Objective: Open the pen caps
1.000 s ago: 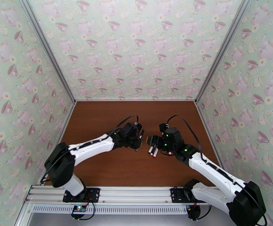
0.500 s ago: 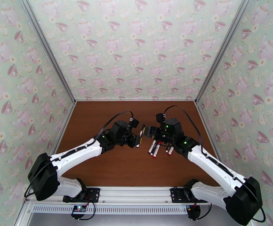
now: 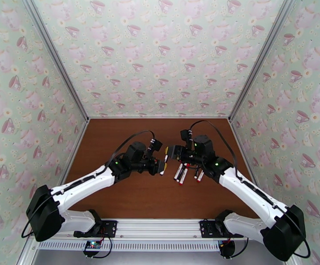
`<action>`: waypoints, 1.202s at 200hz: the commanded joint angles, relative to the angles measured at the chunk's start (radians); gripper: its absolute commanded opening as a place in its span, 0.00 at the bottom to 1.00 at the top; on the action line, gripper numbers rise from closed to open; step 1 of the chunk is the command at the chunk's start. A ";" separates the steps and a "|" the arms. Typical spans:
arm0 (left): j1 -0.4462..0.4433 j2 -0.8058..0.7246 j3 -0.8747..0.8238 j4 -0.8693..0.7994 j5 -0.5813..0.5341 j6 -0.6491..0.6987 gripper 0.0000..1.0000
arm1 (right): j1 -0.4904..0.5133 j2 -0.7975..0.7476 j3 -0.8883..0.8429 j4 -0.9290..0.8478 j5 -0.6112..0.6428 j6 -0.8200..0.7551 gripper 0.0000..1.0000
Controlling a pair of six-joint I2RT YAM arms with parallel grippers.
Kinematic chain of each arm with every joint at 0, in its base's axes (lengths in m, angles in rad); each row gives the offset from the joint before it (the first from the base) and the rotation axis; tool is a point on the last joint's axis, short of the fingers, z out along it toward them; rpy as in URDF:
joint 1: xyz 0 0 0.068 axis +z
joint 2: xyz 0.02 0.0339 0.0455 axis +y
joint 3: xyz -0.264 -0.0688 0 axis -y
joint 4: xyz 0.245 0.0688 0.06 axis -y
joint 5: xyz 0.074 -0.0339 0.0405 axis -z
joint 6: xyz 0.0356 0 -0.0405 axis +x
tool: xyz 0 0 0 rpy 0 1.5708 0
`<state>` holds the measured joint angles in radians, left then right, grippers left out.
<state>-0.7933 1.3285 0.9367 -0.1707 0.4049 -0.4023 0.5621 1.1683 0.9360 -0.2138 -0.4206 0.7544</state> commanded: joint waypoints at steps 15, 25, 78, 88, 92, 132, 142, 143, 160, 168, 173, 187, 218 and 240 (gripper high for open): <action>-0.003 -0.029 -0.015 0.056 0.067 -0.027 0.20 | 0.005 0.024 0.064 -0.016 -0.053 0.006 0.45; -0.003 -0.027 -0.013 0.061 0.073 -0.030 0.20 | 0.005 0.032 0.076 -0.028 -0.064 0.000 0.43; -0.003 -0.025 -0.007 0.069 0.100 -0.034 0.20 | 0.005 0.041 0.096 -0.063 -0.054 -0.020 0.35; -0.002 -0.030 -0.007 0.064 0.101 -0.033 0.20 | 0.005 0.044 0.099 -0.069 -0.053 -0.026 0.33; -0.003 -0.031 -0.008 0.063 0.103 -0.032 0.20 | 0.005 0.043 0.101 -0.071 -0.052 -0.028 0.31; -0.003 -0.035 -0.003 0.060 0.114 -0.033 0.20 | 0.004 0.050 0.107 -0.090 -0.049 -0.040 0.27; -0.003 -0.034 0.001 0.060 0.118 -0.033 0.20 | 0.004 0.052 0.110 -0.094 -0.049 -0.043 0.26; -0.003 -0.034 0.001 0.060 0.118 -0.033 0.20 | 0.004 0.051 0.110 -0.094 -0.049 -0.043 0.26; -0.003 -0.030 0.006 0.058 0.123 -0.033 0.20 | 0.004 0.051 0.112 -0.100 -0.050 -0.046 0.22; -0.003 -0.029 0.007 0.057 0.122 -0.033 0.21 | 0.005 0.051 0.113 -0.103 -0.048 -0.049 0.20; -0.003 -0.028 0.006 0.057 0.120 -0.034 0.21 | 0.005 0.051 0.114 -0.103 -0.047 -0.049 0.18; -0.003 -0.029 0.002 0.065 0.118 -0.042 0.26 | 0.005 0.047 0.113 -0.104 -0.045 -0.045 0.13; 0.003 -0.016 -0.033 0.193 0.180 -0.124 0.54 | 0.005 0.037 0.118 -0.089 -0.053 -0.029 0.07; 0.003 0.000 -0.038 0.211 0.187 -0.135 0.54 | 0.004 0.033 0.121 -0.071 -0.076 -0.010 0.05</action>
<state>-0.7933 1.3159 0.9157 -0.0341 0.5472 -0.4995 0.5621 1.2156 1.0145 -0.3046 -0.4591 0.7193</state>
